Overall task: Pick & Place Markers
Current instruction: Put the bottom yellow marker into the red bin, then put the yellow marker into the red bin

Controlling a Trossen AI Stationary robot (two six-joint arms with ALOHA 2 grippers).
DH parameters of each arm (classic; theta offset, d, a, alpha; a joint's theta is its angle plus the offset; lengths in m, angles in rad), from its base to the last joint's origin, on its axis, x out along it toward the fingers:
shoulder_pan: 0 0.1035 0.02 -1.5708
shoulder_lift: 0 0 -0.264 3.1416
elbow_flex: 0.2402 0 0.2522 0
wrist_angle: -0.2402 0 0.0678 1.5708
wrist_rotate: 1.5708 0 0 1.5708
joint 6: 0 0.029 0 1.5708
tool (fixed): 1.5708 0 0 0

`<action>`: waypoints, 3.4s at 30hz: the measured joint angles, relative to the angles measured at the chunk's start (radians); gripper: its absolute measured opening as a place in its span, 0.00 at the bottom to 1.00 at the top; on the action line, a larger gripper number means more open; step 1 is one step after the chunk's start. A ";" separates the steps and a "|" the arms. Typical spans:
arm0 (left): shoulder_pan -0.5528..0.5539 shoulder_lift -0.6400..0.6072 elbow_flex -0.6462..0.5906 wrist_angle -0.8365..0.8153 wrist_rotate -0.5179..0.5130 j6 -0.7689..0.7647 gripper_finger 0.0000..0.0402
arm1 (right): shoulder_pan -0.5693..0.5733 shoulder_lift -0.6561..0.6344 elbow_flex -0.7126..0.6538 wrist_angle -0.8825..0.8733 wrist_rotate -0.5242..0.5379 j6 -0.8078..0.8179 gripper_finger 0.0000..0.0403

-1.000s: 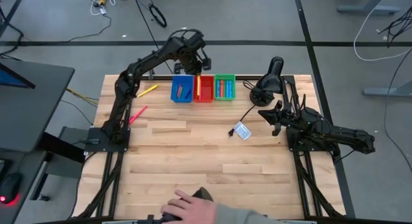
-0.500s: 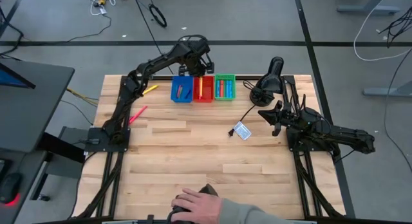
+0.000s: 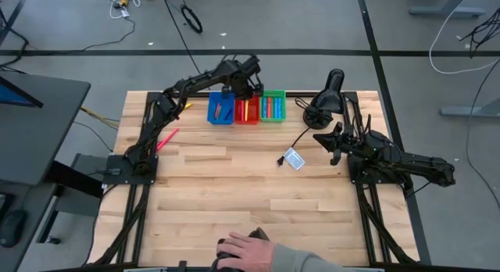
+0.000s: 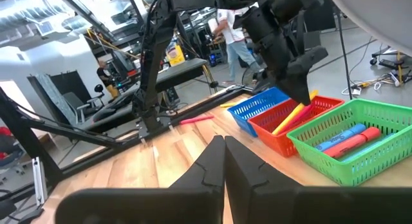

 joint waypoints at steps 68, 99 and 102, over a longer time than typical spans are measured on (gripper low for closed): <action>-0.172 -0.303 -0.082 -0.555 0.012 0.702 0.61 | 0.000 0.000 0.000 0.002 0.000 0.000 0.03; -0.237 -1.016 -1.045 -0.200 -0.021 0.730 0.61 | 0.000 0.000 0.000 0.002 0.000 0.000 0.03; -0.242 -1.042 -1.069 -0.198 -0.021 0.731 0.61 | 0.000 0.000 0.000 0.002 0.000 0.000 0.03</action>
